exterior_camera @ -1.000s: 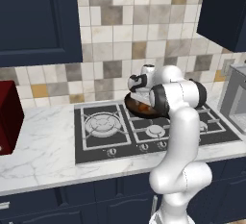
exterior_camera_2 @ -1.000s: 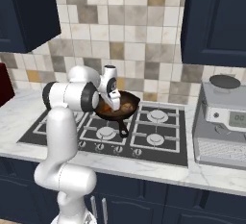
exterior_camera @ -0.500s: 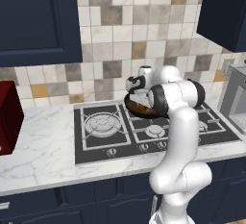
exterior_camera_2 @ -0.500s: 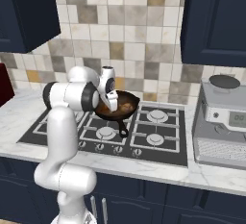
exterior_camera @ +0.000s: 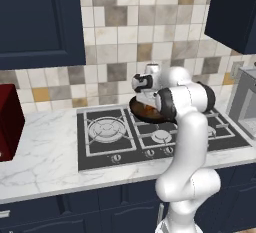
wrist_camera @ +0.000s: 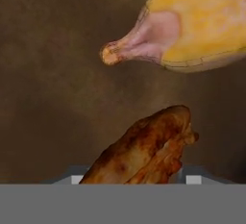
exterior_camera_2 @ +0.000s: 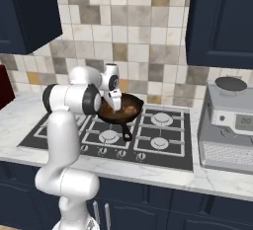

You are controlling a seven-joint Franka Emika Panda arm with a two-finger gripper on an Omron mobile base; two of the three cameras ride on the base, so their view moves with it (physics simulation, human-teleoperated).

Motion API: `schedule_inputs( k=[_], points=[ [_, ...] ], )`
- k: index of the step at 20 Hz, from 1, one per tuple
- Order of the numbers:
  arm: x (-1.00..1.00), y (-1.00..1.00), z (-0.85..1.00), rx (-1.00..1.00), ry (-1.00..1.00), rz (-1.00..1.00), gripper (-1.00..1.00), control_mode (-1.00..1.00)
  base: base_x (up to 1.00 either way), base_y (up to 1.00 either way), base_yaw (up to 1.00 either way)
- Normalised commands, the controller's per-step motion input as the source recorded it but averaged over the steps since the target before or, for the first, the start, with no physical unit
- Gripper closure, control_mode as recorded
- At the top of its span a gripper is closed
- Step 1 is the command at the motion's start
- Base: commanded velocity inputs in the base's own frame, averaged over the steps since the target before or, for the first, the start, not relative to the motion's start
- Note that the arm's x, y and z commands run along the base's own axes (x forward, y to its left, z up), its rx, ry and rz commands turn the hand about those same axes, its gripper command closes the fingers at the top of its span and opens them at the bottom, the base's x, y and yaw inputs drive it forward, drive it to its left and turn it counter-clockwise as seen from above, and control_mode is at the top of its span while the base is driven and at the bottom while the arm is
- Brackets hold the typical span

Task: Take the chicken drumsticks from the pan and place one on each plate on the dining counter.

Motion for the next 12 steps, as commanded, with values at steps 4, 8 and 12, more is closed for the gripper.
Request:
schedule_inputs(
  k=[4,8,12],
  points=[
    [-0.75,-0.10,0.31,0.00,-0.06,0.10,1.00,-1.00,0.00,0.00,0.00],
    [-0.95,0.00,0.25,0.00,-0.21,0.19,1.00,-1.00,0.00,0.00,0.00],
    [-0.83,-0.02,0.24,0.07,-0.23,0.16,1.00,-1.00,0.00,0.00,0.00]
  ],
)
